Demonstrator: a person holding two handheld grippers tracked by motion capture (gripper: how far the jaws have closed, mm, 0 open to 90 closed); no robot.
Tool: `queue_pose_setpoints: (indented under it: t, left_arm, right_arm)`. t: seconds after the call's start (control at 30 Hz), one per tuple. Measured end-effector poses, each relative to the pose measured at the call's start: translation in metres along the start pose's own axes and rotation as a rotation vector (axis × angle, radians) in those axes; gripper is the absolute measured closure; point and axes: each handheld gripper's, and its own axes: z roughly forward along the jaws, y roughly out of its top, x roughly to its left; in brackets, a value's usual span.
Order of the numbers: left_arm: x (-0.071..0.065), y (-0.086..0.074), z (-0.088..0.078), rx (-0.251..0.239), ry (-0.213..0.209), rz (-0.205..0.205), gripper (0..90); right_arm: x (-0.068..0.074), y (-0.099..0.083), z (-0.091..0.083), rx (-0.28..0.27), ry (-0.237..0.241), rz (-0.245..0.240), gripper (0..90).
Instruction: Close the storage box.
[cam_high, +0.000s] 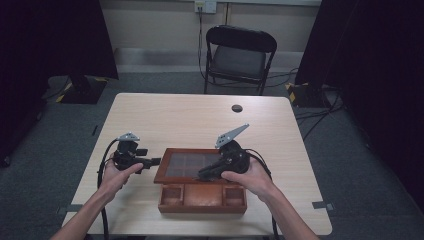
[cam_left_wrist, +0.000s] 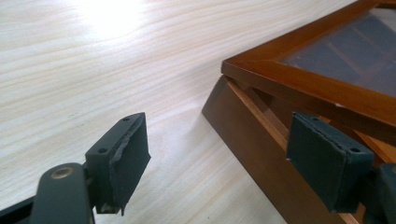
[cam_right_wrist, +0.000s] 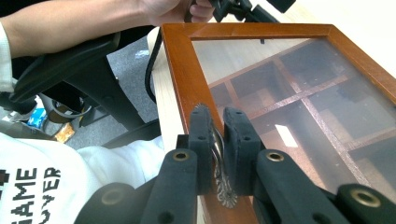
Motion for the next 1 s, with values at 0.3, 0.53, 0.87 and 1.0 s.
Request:
queue_pose_setpoints:
  t: [0.3,0.53,0.87,1.0]
  left_arm:
    - [0.001,0.001,-0.001,-0.001,0.003,0.000,20.8]
    - [0.002,0.000,0.000,0.005,0.012,0.005,20.8]
    - [0.001,0.000,0.000,0.009,0.015,0.004,20.8]
    - [0.001,0.000,0.000,0.007,0.011,0.002,20.8]
  right_arm:
    - [0.003,-0.005,0.008,0.039,-0.004,-0.013,82.4]
    - [0.005,-0.015,0.014,0.044,-0.007,-0.008,82.4]
    - [0.006,-0.031,0.031,0.097,-0.009,-0.003,82.5]
    - [0.006,-0.035,0.037,0.110,-0.009,-0.009,82.6]
